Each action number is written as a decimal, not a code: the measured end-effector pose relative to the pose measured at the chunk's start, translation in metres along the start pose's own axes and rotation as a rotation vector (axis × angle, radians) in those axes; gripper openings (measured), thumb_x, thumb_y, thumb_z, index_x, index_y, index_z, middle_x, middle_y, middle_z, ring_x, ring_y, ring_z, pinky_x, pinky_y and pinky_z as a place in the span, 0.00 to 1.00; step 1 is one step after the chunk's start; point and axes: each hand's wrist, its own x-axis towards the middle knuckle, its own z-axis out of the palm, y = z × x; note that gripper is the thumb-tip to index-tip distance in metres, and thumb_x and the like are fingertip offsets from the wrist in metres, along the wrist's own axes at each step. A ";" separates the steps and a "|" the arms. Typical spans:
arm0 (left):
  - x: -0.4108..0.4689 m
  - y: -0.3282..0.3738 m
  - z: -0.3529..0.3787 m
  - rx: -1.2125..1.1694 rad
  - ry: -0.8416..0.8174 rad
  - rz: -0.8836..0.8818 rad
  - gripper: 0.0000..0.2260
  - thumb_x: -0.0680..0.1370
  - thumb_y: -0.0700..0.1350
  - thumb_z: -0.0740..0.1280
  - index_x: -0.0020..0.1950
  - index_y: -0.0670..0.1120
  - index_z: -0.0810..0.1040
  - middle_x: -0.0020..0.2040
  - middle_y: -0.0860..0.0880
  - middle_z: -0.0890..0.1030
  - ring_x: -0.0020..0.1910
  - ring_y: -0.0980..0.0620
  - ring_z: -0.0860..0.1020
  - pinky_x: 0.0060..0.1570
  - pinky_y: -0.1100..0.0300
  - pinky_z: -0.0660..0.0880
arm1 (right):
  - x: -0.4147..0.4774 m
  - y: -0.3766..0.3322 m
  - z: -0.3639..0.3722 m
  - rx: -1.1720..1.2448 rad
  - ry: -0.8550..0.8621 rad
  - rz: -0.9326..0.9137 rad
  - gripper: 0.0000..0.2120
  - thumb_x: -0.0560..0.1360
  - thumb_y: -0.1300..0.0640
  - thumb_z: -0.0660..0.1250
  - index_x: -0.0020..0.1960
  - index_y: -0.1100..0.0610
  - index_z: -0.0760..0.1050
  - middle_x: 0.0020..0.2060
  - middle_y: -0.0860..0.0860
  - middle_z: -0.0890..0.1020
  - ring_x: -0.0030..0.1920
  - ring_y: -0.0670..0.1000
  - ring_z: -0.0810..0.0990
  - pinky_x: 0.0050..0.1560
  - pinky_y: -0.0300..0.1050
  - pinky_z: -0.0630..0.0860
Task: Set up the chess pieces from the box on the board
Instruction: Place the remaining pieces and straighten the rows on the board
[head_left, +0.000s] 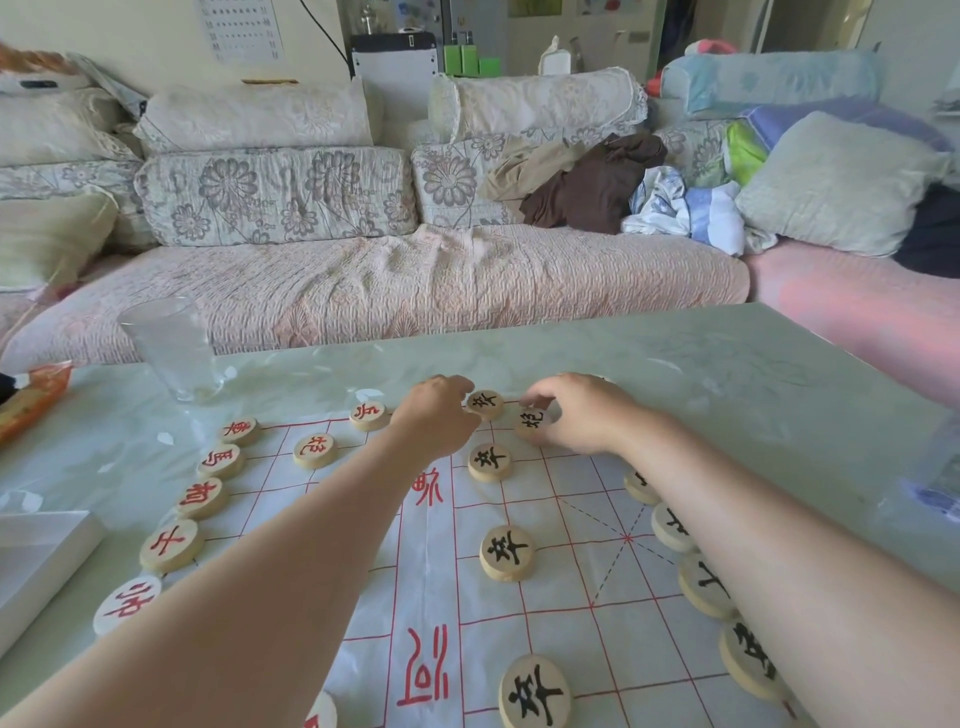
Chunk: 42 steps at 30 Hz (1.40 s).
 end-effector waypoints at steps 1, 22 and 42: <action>0.001 0.001 0.002 0.002 0.001 0.007 0.22 0.76 0.49 0.67 0.70 0.52 0.71 0.64 0.51 0.75 0.62 0.48 0.73 0.58 0.51 0.75 | 0.000 0.001 -0.001 0.017 -0.015 -0.012 0.21 0.72 0.41 0.71 0.64 0.40 0.75 0.60 0.40 0.79 0.55 0.47 0.77 0.50 0.41 0.72; 0.015 -0.002 0.010 -0.133 0.004 -0.001 0.27 0.70 0.62 0.71 0.66 0.55 0.74 0.61 0.57 0.77 0.61 0.51 0.73 0.60 0.50 0.73 | 0.003 0.002 0.004 0.105 0.003 -0.010 0.24 0.70 0.41 0.72 0.65 0.42 0.76 0.61 0.41 0.79 0.57 0.45 0.77 0.52 0.39 0.71; 0.017 -0.003 0.009 -0.128 0.010 0.015 0.25 0.71 0.60 0.71 0.65 0.53 0.75 0.64 0.53 0.76 0.64 0.51 0.71 0.61 0.54 0.71 | 0.001 0.000 0.004 0.096 0.007 -0.025 0.22 0.72 0.41 0.71 0.64 0.44 0.77 0.61 0.43 0.80 0.60 0.47 0.77 0.60 0.42 0.73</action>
